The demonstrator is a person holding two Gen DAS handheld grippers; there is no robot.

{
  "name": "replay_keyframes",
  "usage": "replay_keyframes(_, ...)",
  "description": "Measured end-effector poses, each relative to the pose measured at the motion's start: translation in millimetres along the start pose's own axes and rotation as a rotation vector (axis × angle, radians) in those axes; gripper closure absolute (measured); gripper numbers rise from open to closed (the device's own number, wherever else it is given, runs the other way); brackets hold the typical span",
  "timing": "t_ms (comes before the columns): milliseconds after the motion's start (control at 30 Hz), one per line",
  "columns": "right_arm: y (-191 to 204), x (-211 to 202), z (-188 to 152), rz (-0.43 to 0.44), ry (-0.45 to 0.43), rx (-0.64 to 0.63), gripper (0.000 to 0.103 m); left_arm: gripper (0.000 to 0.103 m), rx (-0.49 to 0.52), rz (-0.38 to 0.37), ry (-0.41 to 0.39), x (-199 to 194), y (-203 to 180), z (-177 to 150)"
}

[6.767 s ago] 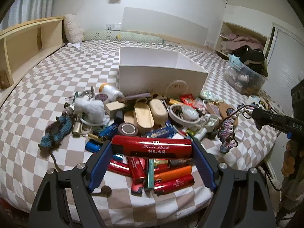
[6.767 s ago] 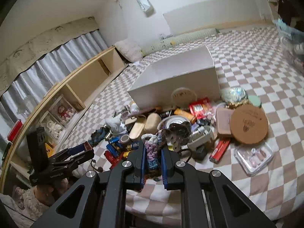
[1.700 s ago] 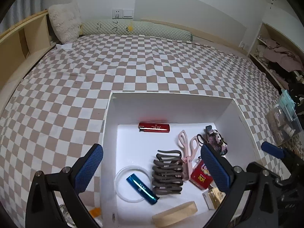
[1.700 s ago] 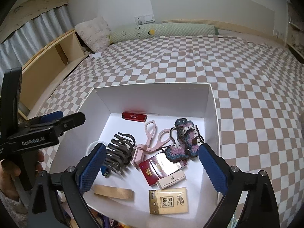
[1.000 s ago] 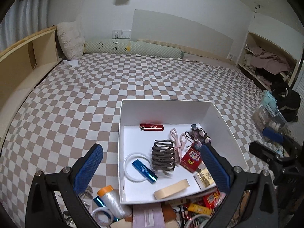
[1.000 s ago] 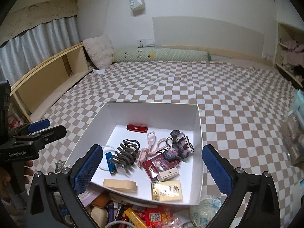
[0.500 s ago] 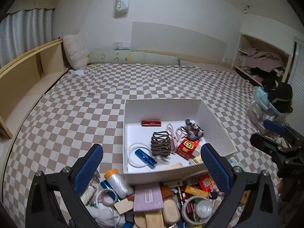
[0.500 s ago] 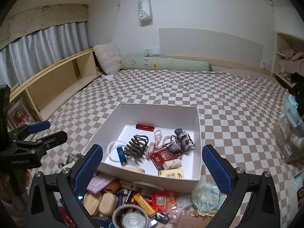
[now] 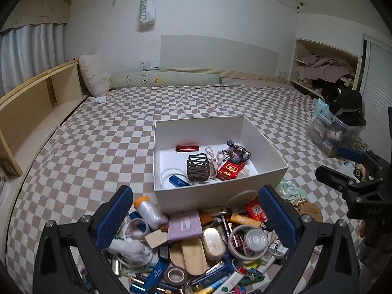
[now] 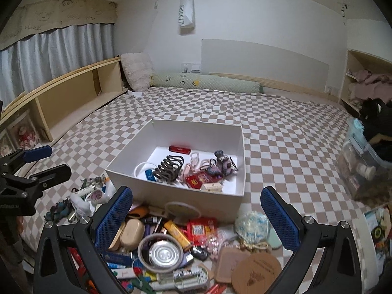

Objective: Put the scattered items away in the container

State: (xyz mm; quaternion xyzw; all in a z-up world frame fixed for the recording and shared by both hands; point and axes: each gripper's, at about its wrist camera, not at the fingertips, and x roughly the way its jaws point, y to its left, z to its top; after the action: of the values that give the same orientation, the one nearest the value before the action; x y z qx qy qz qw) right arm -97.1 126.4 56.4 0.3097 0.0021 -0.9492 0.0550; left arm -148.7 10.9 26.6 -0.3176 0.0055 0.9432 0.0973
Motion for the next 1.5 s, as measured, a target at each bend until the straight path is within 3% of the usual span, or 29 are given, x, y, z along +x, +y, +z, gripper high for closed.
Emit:
replay_keyframes(833, 1.0, -24.6, -49.1, -0.025, 0.000, 0.003, 0.000, 0.000, 0.037, 0.015, 0.013, -17.0, -14.2, -44.8)
replay_keyframes(1500, 2.4, -26.8, -54.9, -0.011, 0.011, 0.021, 0.000, 0.000, 0.000, -0.014, 0.026, -14.5, -15.1, -56.0)
